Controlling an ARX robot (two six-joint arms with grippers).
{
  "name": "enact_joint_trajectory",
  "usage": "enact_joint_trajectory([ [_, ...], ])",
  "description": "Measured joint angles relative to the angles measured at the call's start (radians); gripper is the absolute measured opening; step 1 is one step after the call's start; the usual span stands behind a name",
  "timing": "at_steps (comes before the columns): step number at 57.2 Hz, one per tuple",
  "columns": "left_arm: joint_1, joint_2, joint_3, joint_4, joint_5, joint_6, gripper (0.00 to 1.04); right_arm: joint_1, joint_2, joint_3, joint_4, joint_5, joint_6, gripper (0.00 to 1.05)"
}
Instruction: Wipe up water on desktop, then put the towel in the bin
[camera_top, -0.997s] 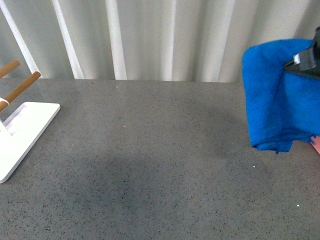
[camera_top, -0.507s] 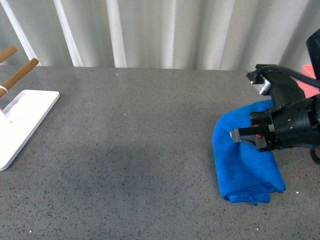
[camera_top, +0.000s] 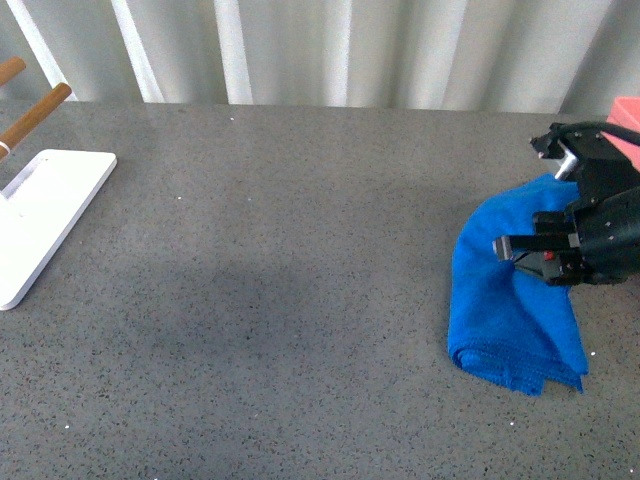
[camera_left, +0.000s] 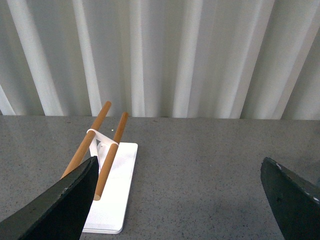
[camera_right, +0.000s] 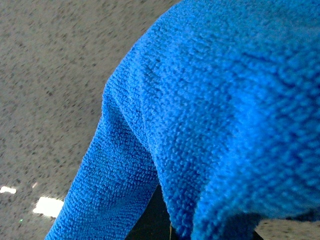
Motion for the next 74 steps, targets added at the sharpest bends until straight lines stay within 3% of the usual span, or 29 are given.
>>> enact_joint_trajectory([
  [22,0.0,0.0,0.0,0.0,0.0,0.0,0.98,0.013,0.227,0.317,-0.095,0.032,-0.051,0.04],
  [32,0.0,0.0,0.0,0.0,0.0,0.0,0.98,0.077,0.343,0.54,-0.195,0.064,-0.122,0.04],
  [42,0.0,0.0,0.0,0.0,0.0,0.0,0.98,0.177,0.393,0.652,-0.222,0.011,-0.134,0.04],
  [54,0.0,0.0,0.0,0.0,0.0,0.0,0.98,0.299,0.369,0.593,-0.177,-0.054,-0.133,0.04],
  [60,0.0,0.0,0.0,0.0,0.0,0.0,0.98,0.348,0.276,0.439,-0.121,-0.072,-0.151,0.04],
  [67,0.0,0.0,0.0,0.0,0.0,0.0,0.98,0.325,0.111,0.229,-0.088,-0.083,-0.224,0.04],
  [74,0.0,0.0,0.0,0.0,0.0,0.0,0.98,0.249,-0.056,0.071,-0.09,-0.09,-0.314,0.04],
])
